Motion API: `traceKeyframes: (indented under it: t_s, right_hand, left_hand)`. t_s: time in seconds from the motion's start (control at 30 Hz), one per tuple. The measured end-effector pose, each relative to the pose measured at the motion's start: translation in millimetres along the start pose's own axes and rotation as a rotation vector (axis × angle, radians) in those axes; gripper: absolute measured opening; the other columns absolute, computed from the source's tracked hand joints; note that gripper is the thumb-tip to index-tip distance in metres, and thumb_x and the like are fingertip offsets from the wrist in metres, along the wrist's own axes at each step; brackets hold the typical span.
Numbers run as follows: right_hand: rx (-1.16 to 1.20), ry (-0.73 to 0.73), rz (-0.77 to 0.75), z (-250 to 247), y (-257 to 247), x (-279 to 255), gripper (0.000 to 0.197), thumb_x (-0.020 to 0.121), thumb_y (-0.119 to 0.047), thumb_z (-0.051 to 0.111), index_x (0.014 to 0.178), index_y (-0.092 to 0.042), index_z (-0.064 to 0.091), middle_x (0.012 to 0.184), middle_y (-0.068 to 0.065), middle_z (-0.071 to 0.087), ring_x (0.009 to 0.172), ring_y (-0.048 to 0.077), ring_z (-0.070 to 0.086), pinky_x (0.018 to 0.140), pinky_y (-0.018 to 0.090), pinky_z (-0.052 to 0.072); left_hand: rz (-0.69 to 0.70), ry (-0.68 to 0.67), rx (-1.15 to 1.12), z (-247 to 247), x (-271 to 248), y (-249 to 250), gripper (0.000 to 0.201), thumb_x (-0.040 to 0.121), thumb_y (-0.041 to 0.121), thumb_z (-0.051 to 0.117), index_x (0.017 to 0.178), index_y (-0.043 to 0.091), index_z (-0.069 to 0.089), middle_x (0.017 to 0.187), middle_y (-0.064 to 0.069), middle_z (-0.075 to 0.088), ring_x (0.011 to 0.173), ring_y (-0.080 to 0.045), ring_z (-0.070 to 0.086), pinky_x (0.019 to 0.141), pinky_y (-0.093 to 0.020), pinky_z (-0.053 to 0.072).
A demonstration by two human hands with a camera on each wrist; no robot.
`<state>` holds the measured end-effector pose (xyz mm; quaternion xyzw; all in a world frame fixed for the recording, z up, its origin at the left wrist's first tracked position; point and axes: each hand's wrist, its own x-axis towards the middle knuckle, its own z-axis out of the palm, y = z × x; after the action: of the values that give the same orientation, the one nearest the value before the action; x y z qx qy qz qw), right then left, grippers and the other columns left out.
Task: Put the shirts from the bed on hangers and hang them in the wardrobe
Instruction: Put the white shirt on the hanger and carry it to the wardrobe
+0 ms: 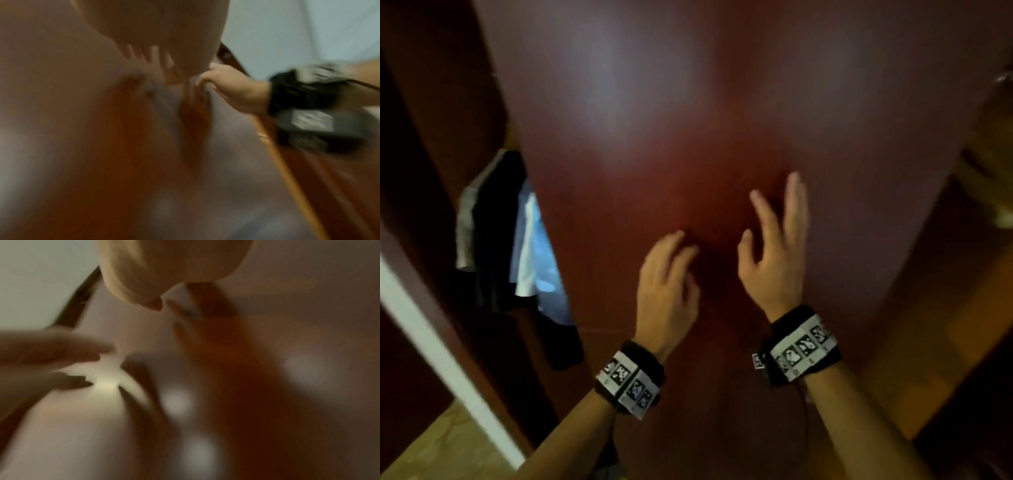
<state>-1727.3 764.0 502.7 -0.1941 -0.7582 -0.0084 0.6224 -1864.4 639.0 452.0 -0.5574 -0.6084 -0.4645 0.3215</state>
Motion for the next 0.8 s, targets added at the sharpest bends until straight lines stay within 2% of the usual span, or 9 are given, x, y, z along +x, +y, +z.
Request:
traceKeyframes:
  t_s: [0.13,0.2,0.27,0.37,0.43,0.57,0.63,0.73,0.8]
  right_hand:
    - [-0.19,0.105,0.371,-83.6,90.8,19.8,0.085,0.1,-0.042,0.067,0.165,-0.006,0.025,0.172,0.03,0.004,0.161,0.042,0.006,0.131,0.049,0.011]
    - [-0.021,0.048,0.609,-115.1,125.9,30.3,0.096,0.096,-0.053,0.068,0.166,-0.01,0.019,0.172,0.019,0.019,0.159,0.031,0.021,0.131,0.044,0.017]
    - [0.24,-0.108,0.741,-135.0,144.2,37.4,0.079,0.096,-0.054,0.069,0.158,-0.015,0.04,0.154,0.005,0.056,0.142,0.016,0.053,0.123,0.046,0.039]
    - [0.333,-0.214,0.738,-145.1,149.6,37.9,0.048,0.103,-0.041,0.066,0.143,-0.015,0.062,0.132,-0.004,0.072,0.122,0.007,0.068,0.111,0.042,0.052]
    - [0.361,-0.21,0.729,-146.3,148.6,37.8,0.043,0.105,-0.032,0.065,0.142,-0.012,0.063,0.13,-0.002,0.073,0.119,0.008,0.069,0.109,0.039,0.054]
    - [0.42,-0.194,0.765,-148.3,147.1,39.6,0.041,0.104,-0.031,0.068,0.139,-0.009,0.066,0.126,0.0,0.076,0.117,0.012,0.072,0.106,0.041,0.056]
    - [0.433,-0.182,0.777,-148.0,145.5,40.5,0.039,0.103,-0.029,0.069,0.136,-0.007,0.068,0.124,0.0,0.076,0.116,0.013,0.072,0.106,0.042,0.057]
    - [0.445,-0.185,0.784,-147.0,143.8,42.5,0.042,0.101,-0.03,0.071,0.135,-0.006,0.068,0.125,0.003,0.076,0.118,0.017,0.072,0.106,0.046,0.056]
    - [0.461,-0.197,0.782,-144.2,140.9,41.0,0.046,0.099,-0.035,0.071,0.135,-0.006,0.068,0.126,0.004,0.076,0.119,0.019,0.072,0.106,0.049,0.056]
  left_hand:
    - [0.385,-0.461,-0.026,93.7,-22.3,62.9,0.052,0.083,0.01,0.052,0.132,0.008,0.067,0.145,-0.011,0.059,0.139,-0.03,0.049,0.119,-0.047,0.033]
    - [0.618,-0.656,0.028,135.2,-30.1,101.2,0.051,0.085,0.019,0.052,0.133,0.012,0.067,0.146,-0.01,0.06,0.141,-0.029,0.048,0.126,-0.044,0.022]
    - [0.787,-0.821,0.212,169.2,-36.2,133.2,0.051,0.089,0.027,0.06,0.138,0.014,0.064,0.153,-0.009,0.053,0.149,-0.029,0.038,0.129,-0.047,0.005]
    - [0.94,-0.987,0.515,201.7,-37.4,158.1,0.059,0.092,0.035,0.064,0.148,0.018,0.055,0.162,-0.007,0.041,0.154,-0.029,0.024,0.118,-0.053,-0.031]
    - [1.034,-0.998,0.641,215.1,-38.9,162.7,0.056,0.096,0.033,0.062,0.149,0.016,0.054,0.162,-0.008,0.04,0.155,-0.031,0.022,0.108,-0.056,-0.04]
    - [1.151,-0.928,0.698,216.1,-36.7,158.9,0.052,0.103,0.029,0.05,0.151,0.012,0.049,0.162,-0.008,0.038,0.156,-0.033,0.018,0.115,-0.055,-0.026]
    - [1.116,-0.929,0.732,213.8,-34.2,157.9,0.057,0.104,0.035,0.046,0.155,0.011,0.041,0.165,-0.008,0.033,0.157,-0.033,0.013,0.118,-0.055,-0.023]
    - [1.175,-0.905,0.774,218.2,-39.4,160.8,0.059,0.106,0.041,0.039,0.157,0.011,0.037,0.165,-0.007,0.033,0.157,-0.034,0.015,0.123,-0.058,-0.017]
    - [1.033,-0.918,0.797,210.8,-40.9,164.8,0.055,0.108,0.041,0.026,0.158,0.022,0.039,0.163,0.004,0.038,0.155,-0.025,0.021,0.122,-0.059,-0.02]
